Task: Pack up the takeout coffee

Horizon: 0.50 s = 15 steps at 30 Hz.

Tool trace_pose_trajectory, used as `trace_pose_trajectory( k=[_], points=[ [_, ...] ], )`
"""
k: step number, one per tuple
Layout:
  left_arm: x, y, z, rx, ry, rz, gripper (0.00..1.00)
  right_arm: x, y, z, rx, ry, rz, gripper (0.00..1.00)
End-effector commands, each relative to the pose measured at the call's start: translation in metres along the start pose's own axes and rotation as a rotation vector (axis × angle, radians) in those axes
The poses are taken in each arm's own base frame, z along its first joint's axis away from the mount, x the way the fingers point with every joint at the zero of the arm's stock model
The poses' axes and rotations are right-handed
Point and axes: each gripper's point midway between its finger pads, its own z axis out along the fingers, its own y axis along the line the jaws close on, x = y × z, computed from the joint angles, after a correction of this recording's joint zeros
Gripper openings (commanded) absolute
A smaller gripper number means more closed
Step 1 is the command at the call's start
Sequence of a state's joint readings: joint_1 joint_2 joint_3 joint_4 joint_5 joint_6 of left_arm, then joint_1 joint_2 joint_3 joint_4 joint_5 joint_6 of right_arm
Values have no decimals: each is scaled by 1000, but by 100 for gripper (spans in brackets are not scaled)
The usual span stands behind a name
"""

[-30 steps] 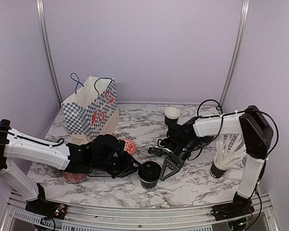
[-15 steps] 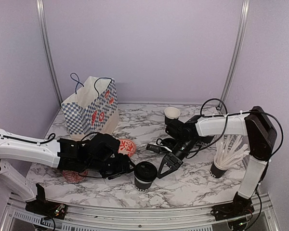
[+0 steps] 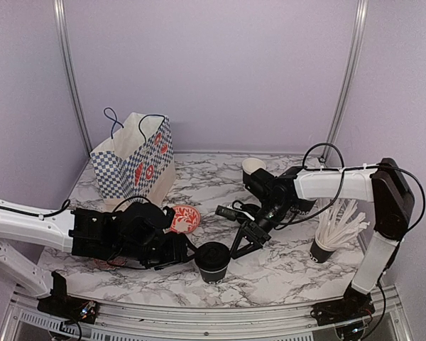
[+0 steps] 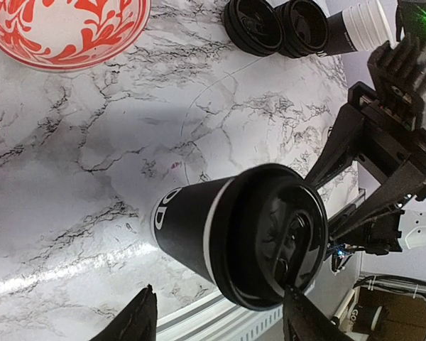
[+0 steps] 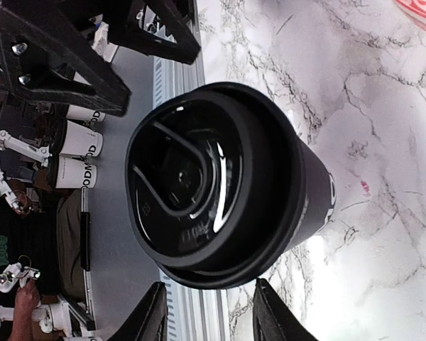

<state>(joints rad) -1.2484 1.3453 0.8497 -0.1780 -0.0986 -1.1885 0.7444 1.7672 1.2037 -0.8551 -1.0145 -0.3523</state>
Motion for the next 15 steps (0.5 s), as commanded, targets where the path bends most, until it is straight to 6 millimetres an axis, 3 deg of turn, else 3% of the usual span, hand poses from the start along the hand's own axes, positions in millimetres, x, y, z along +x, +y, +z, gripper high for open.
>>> trace_pose_trajectory(
  k=[1,5,8,15],
  points=[
    [3,2,-16,-4,-20,77,61,-8,2,-8,66,-2,-89,39],
    [-14,-8,-24,-24,-76,181,62,-4,2,-8,74,3,-81,38],
    [-22,-16,-18,-25,-77,197,62,-3,4,-7,59,6,-68,36],
    [-12,-22,12,-44,5,187,63,-4,6,-6,35,-1,-71,30]
  ],
)
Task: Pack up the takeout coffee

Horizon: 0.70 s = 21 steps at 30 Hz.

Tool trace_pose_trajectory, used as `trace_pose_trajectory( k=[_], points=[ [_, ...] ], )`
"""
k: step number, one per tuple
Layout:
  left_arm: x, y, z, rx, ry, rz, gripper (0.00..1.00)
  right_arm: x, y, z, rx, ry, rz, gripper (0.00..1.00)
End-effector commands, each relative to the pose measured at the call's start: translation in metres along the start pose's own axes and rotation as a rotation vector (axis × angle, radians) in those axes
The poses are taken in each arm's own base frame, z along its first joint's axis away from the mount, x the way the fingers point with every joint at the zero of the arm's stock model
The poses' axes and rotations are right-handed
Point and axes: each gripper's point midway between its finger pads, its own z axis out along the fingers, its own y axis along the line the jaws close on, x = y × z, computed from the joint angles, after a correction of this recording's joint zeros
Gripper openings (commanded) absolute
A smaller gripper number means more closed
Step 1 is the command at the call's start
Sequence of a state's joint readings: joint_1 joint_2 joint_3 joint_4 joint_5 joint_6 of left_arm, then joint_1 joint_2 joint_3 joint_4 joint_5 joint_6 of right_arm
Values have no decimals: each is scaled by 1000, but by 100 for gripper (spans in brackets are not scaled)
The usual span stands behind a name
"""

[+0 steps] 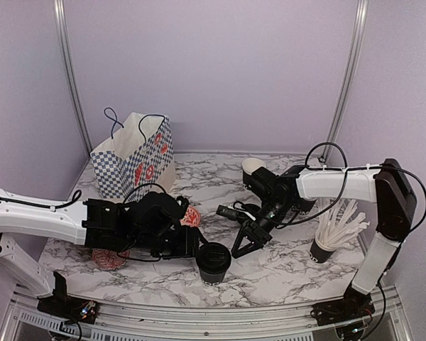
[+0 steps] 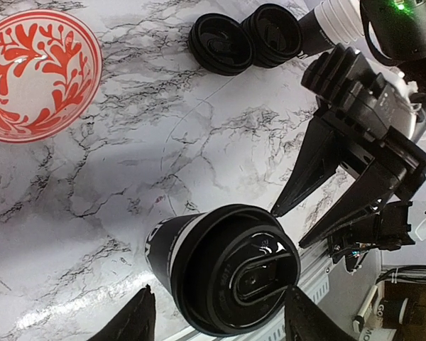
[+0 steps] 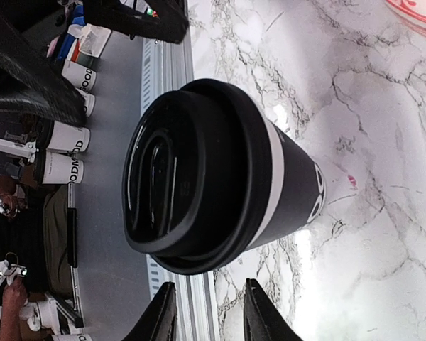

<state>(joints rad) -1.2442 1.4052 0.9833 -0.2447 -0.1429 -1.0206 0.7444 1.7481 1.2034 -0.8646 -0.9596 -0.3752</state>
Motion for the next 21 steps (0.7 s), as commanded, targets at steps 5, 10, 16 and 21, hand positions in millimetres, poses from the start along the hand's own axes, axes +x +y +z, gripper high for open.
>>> trace_pose_trajectory(
  k=[5,10,16,21],
  points=[
    [14,1,22,-31,81,13,64,-7,14,-2,-45,-27,-51,28],
    [18,4,29,-40,93,29,63,-6,16,1,-57,-22,-55,28],
    [22,3,34,-28,118,23,58,-4,15,2,-55,-14,-49,27],
    [21,1,29,-13,113,-2,57,-3,16,1,-41,-5,-62,39]
  ],
)
